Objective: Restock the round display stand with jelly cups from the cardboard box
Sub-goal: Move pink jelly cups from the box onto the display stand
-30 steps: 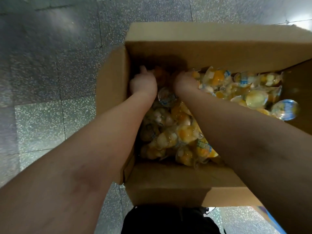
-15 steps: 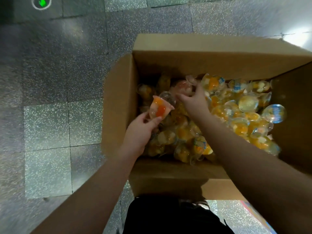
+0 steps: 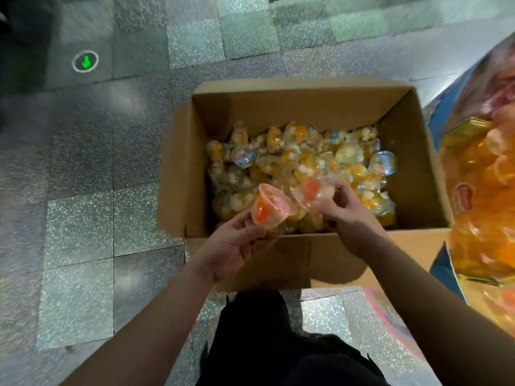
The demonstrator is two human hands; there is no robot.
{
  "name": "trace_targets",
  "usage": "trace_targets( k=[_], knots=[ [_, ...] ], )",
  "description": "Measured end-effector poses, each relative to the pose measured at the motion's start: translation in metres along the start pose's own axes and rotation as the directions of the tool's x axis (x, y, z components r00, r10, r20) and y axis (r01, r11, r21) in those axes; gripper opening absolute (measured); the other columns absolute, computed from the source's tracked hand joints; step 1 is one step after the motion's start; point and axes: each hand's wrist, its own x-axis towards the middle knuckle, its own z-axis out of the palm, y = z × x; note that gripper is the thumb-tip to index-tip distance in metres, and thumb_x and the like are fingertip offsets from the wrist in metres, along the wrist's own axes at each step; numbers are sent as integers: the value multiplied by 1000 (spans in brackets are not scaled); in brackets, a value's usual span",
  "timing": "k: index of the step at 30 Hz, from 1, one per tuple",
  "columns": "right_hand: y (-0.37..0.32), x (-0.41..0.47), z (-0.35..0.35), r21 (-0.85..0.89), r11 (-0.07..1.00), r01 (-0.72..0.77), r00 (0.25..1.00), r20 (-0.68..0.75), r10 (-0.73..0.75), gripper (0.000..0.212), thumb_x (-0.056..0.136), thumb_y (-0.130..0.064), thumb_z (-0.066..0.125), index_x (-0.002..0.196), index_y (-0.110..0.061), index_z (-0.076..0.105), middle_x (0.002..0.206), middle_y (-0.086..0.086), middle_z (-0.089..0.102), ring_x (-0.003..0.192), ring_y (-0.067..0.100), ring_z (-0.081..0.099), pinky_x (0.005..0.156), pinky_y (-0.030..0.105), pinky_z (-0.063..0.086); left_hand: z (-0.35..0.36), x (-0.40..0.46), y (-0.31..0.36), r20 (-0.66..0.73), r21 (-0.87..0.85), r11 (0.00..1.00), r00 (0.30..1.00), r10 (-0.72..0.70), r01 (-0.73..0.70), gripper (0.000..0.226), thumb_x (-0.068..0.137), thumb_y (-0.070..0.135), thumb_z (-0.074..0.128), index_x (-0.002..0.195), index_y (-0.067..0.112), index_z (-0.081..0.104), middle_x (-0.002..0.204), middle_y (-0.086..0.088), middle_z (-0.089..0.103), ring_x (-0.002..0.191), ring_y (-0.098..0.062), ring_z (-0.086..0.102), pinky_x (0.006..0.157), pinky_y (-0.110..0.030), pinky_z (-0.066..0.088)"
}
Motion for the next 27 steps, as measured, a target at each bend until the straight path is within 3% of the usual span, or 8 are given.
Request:
trace_targets(
  k=[3, 7, 12, 14, 19, 22, 25, 27],
  knots=[
    [0, -53, -39, -32, 995, 94, 995, -34, -95, 75, 60, -57, 85, 126, -36, 56, 107, -14, 69, 83, 2, 62, 85, 32, 41, 41, -16, -24, 138, 23, 999, 990, 29, -33, 62, 59, 23, 92, 113, 10, 67, 99, -14, 71, 84, -23, 71, 74, -30, 59],
    [10, -129, -94, 132, 974, 185, 981, -91, -174, 71, 62, -38, 85, 127, -31, 57, 101, -10, 68, 74, 4, 62, 68, 25, 44, 102, -33, -57, 290, 6, 1000, 957, 21, -23, 84, 48, 24, 98, 117, 4, 54, 90, -16, 70, 77, -26, 70, 66, -33, 59],
    [31, -223, -153, 145, 936, 320, 931, -234, -281, 74, 59, -44, 87, 124, -27, 57, 104, -4, 67, 88, 18, 58, 72, 34, 45, 181, -54, -100, 455, 142, 990, 889, -44, -24, 81, 55, 33, 94, 120, 9, 52, 91, -8, 67, 81, -19, 66, 68, -28, 55],
    [41, -258, -174, 176, 916, 360, 911, -278, -305, 68, 65, -35, 85, 125, -22, 55, 104, -5, 69, 92, 13, 63, 75, 28, 49, 210, -59, -120, 517, 167, 986, 853, -66, -26, 78, 56, 38, 93, 117, 9, 54, 93, -9, 65, 82, -18, 64, 71, -29, 56],
    [69, -332, -219, 235, 873, 427, 861, -401, -313, 56, 80, -12, 75, 128, -29, 52, 75, -21, 61, 68, -2, 56, 62, 14, 43, 283, -75, -171, 494, 258, 966, 858, -142, 12, 55, 64, 28, 83, 107, 10, 54, 85, -8, 57, 71, -15, 61, 63, -25, 53],
    [82, -365, -236, 259, 854, 451, 827, -480, -292, 67, 77, -20, 77, 138, -21, 48, 70, -10, 48, 60, 9, 39, 59, 24, 33, 319, -78, -194, 489, 232, 970, 854, -180, 71, 76, 39, 28, 98, 99, 9, 54, 82, -11, 64, 68, -20, 64, 56, -27, 54],
    [96, -388, -248, 269, 836, 477, 781, -567, -263, 66, 70, -28, 78, 131, -22, 53, 67, -9, 43, 61, 13, 32, 60, 30, 29, 342, -74, -211, 551, 230, 968, 806, -216, 103, 64, 40, 29, 99, 88, 14, 60, 98, -15, 66, 78, -26, 69, 56, -29, 54],
    [105, -399, -252, 243, 852, 464, 753, -615, -234, 73, 67, -34, 79, 134, -24, 52, 64, -12, 45, 59, 11, 38, 58, 26, 33, 357, -72, -217, 592, 280, 955, 765, -254, 101, 71, 51, 32, 95, 111, 15, 60, 113, -16, 64, 86, -25, 69, 57, -27, 51]
  ],
)
